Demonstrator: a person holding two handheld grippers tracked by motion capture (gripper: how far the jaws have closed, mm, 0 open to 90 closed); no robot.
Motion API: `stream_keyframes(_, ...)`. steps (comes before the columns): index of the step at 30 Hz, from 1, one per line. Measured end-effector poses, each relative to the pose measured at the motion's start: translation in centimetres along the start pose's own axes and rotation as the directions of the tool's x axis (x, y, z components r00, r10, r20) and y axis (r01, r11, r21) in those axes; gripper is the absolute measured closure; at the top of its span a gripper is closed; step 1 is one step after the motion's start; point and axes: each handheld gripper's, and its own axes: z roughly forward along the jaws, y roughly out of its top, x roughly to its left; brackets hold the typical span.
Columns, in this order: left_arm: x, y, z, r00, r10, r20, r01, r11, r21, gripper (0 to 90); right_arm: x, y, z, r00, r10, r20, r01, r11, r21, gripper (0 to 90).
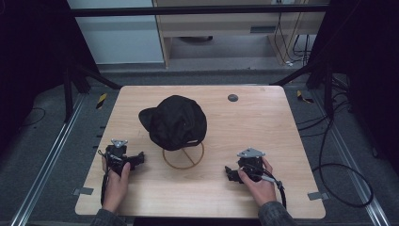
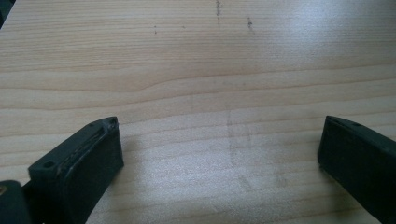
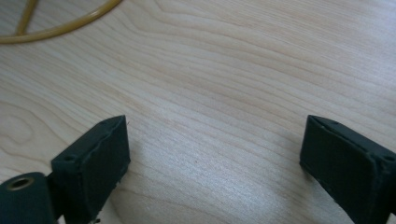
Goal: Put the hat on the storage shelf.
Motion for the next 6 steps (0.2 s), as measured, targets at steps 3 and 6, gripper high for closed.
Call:
stream_keyframes(3,0.10,0.02,0.02,1.0000,-0.006,-0.005,0.006,1.0000,0.001,0.0,0.00,-0.16,-0.01,0.9999,0.000,0.011,0.000,1.000,-0.003,6.8)
stream_keyframes(6,0.10,0.02,0.00,1.0000,-0.007,-0.006,0.007,1.0000,0.001,0.0,-0.18,-0.34,-0.17,0.9999,0.004,0.012,-0.004,1.000,0.006,4.6)
